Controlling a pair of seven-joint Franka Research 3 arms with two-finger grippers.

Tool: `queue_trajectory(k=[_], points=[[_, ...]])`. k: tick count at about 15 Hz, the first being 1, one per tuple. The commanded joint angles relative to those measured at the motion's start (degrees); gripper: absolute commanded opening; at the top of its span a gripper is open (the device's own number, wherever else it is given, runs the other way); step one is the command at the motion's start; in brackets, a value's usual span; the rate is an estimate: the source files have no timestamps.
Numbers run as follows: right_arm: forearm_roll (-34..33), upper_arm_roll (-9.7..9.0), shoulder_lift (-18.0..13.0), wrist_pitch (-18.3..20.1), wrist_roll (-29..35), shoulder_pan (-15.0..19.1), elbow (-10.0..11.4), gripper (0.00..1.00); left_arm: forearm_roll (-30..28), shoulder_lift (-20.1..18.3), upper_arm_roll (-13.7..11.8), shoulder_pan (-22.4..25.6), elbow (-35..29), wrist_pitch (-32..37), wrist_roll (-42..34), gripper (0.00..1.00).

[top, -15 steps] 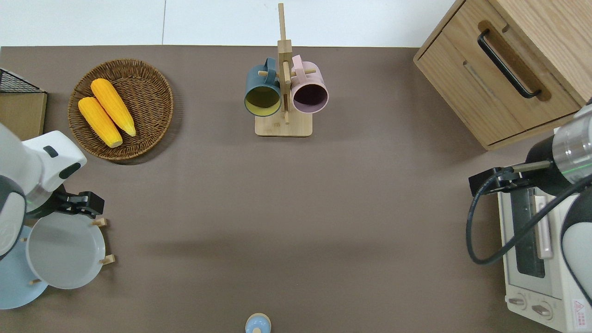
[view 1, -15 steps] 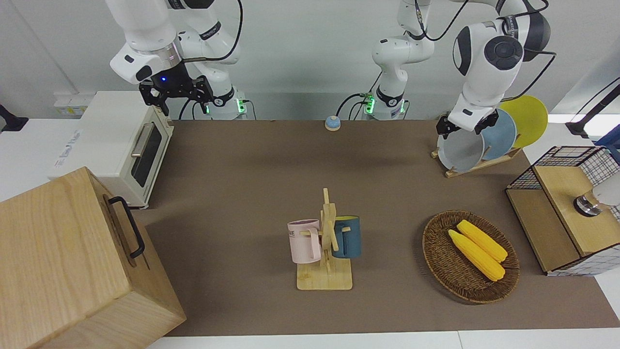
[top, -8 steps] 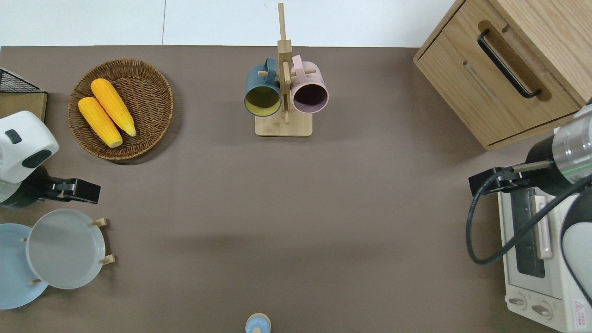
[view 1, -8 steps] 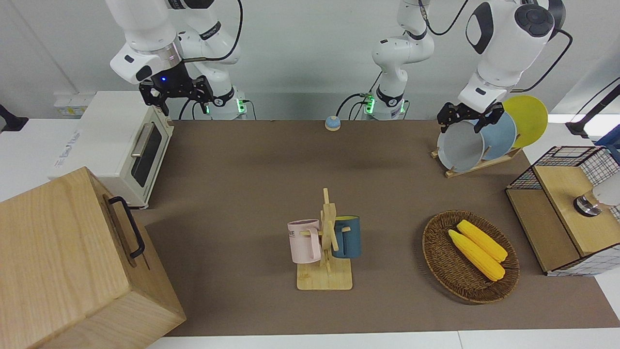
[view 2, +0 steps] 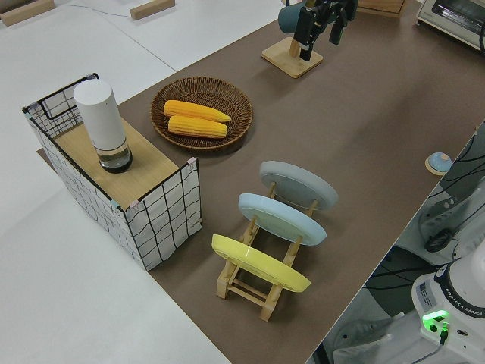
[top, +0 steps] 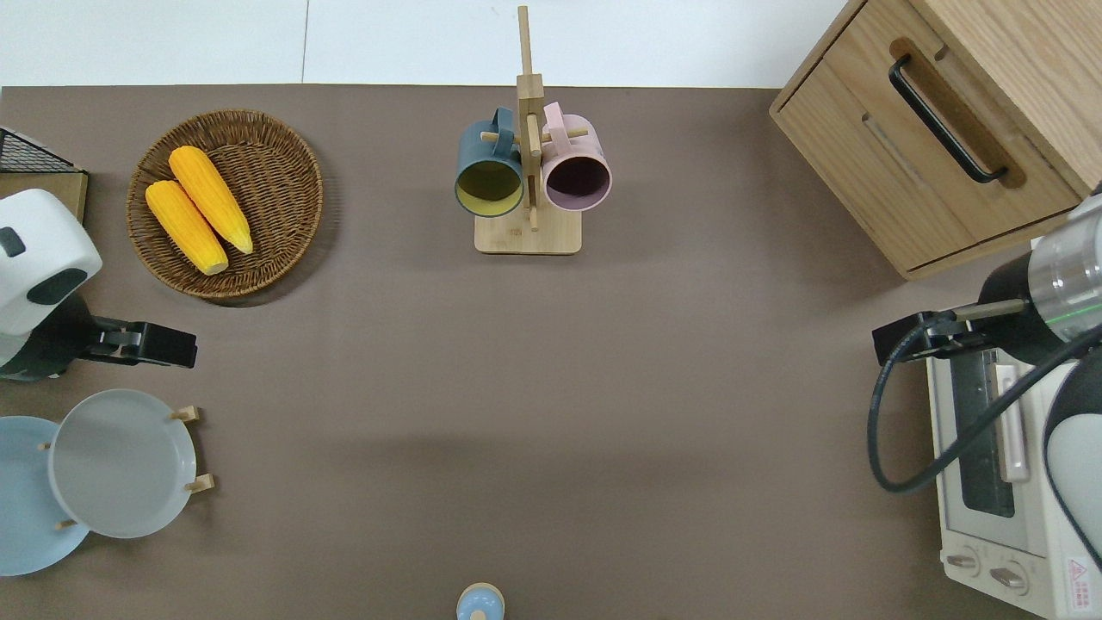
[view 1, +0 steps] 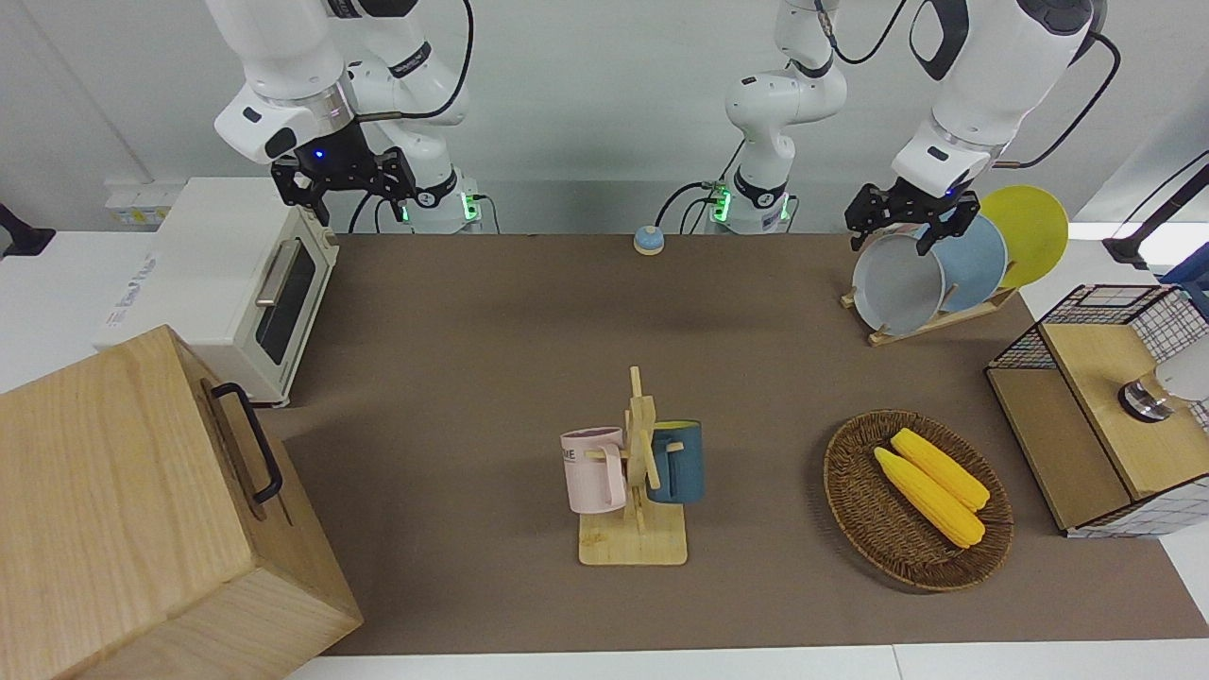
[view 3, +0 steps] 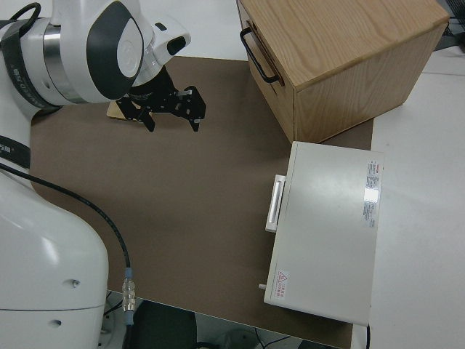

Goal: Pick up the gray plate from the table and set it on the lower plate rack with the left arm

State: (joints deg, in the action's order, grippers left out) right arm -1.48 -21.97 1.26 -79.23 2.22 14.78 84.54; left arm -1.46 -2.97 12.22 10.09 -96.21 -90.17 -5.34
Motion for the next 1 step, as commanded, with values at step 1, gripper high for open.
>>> queue_trajectory(k=[1], points=[[-0.4,-1.15,-0.1,0.7,0.7,1.4,-0.4,0.983,-1.3,0.2,-0.3,0.1,1.3,1.7,-0.9,0.99]])
